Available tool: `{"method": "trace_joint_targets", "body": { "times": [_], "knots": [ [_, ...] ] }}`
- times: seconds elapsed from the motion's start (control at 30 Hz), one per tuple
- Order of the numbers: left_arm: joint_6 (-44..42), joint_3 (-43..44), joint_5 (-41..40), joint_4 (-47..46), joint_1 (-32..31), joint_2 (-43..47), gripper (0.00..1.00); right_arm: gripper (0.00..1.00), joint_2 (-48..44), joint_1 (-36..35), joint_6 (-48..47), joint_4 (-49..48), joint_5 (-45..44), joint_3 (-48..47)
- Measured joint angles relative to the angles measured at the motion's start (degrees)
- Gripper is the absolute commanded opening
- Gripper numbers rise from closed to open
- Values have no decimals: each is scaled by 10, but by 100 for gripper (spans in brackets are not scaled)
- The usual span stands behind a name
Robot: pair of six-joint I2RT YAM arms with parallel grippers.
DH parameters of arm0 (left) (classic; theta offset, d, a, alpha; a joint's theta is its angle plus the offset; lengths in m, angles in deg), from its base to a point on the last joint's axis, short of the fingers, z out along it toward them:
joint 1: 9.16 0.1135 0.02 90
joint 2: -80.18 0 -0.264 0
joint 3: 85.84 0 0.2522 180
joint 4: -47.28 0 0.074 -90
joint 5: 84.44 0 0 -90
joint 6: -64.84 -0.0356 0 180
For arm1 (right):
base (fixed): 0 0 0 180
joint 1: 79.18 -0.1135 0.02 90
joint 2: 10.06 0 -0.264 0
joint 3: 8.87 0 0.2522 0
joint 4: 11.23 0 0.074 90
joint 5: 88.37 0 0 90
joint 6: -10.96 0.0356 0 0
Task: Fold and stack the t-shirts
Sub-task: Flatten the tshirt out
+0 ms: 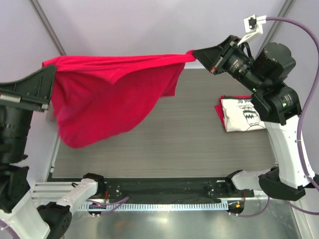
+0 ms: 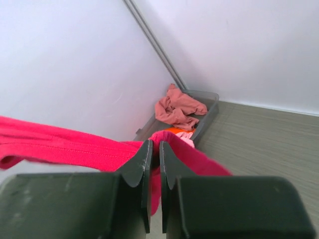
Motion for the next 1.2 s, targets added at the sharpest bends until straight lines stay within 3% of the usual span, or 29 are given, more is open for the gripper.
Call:
{"method": "trace_joint_targets", "body": {
  "times": [0.13, 0.37, 0.5, 0.7, 0.87, 0.97, 1.2],
  "knots": [
    [2, 13, 21, -4, 0, -61, 0, 1, -20, 6, -6, 18, -39, 9],
    [19, -201, 41, -49, 1, -85, 0, 1, -45, 17, -38, 42, -156, 132],
    [35, -274, 59, -59, -15, -103, 0, 1, -18, 32, -62, 61, -200, 146],
    [22, -296, 37, -94, -94, -90, 0, 1, -5, 50, -80, 62, -230, 146],
    [17, -296, 37, -112, -107, -65, 0, 1, -30, 49, -86, 62, -229, 146],
    [21, -306, 24, -129, -147, -43, 0, 1, -66, 50, -93, 62, -231, 146],
    [18, -318, -31, -163, -315, -37, 0, 1, -205, 50, -112, 62, -284, 150]
  ]
}}
